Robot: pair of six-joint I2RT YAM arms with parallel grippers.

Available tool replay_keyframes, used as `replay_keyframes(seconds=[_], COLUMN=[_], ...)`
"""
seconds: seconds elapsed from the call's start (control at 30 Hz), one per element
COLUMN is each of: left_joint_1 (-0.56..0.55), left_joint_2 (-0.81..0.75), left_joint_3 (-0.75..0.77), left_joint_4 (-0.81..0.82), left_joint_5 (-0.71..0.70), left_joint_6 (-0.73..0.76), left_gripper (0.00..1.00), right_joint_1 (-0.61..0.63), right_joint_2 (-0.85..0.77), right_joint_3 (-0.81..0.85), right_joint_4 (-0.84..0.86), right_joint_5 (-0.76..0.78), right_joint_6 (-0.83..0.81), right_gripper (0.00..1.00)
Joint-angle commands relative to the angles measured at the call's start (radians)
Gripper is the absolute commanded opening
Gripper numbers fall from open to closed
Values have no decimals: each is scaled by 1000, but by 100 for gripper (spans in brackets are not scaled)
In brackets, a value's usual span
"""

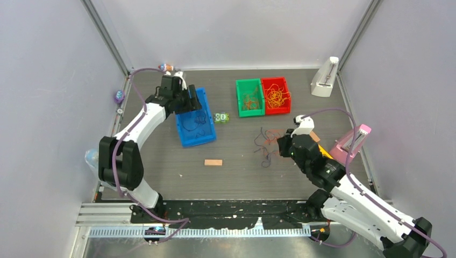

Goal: Untangle the cables

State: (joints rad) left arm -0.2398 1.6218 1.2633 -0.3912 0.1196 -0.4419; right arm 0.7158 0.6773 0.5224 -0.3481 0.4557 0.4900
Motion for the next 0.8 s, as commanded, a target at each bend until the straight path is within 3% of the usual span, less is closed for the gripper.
replay_keyframes(seconds=[0.0,0.17,0.3,0.4,0.53,0.63,0.77], left_joint_1=[-12,-88,-213,-292,-357,-415,-499], left_joint_2=[-107,-277,-395,-483,-562,-597,-584], left_joint_3=[-25,-67,-100,-220,-438,-572,-647], left_joint_4=[-20,-46,-37,119,459,685,799], left_joint_5=[110,94,98,194,322,311,235], left_joint_6=[26,58,99,124,126,124,232], left_gripper=[72,75,77,77,78,80,80], right_joint_1=[-7,-9,-10,-12,-12,-13,-14], right_joint_2=[10,78,143,181,205,223,250], right_joint_3=[180,421,592,707,805,855,916], right_joint_4=[-32,-160,-236,-268,-282,-281,-276], right_joint_5=[-140,-239,-328,-382,-402,-408,-473], right_joint_6=[-97,-181,-226,-236,-221,-195,-174], right_gripper=[5,5,5,5,5,5,5])
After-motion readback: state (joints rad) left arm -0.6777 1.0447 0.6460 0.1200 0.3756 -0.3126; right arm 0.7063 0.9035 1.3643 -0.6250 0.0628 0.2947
